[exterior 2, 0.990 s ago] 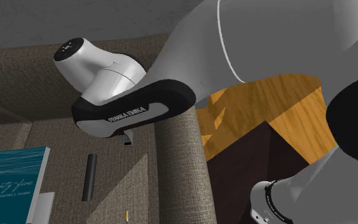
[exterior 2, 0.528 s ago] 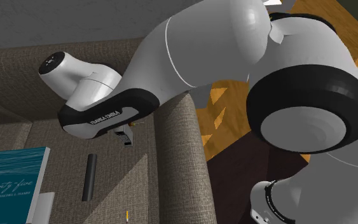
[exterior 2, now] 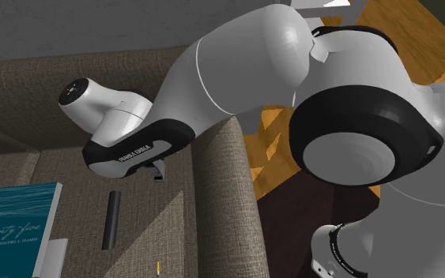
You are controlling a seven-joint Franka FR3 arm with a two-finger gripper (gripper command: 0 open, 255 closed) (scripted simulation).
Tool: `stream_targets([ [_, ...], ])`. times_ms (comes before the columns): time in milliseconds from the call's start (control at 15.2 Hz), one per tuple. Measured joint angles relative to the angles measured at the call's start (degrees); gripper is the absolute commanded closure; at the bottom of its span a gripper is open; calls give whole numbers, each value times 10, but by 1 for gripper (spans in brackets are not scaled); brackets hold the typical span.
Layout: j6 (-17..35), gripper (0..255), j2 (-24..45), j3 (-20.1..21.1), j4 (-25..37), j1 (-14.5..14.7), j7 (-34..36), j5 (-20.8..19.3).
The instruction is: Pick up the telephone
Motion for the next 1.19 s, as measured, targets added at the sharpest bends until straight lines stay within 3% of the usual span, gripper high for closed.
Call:
stream_targets([
  [660, 1, 255, 0, 0, 0, 0, 0, 0],
  [1188, -38, 255, -29, 8, 10, -5, -9, 13],
])
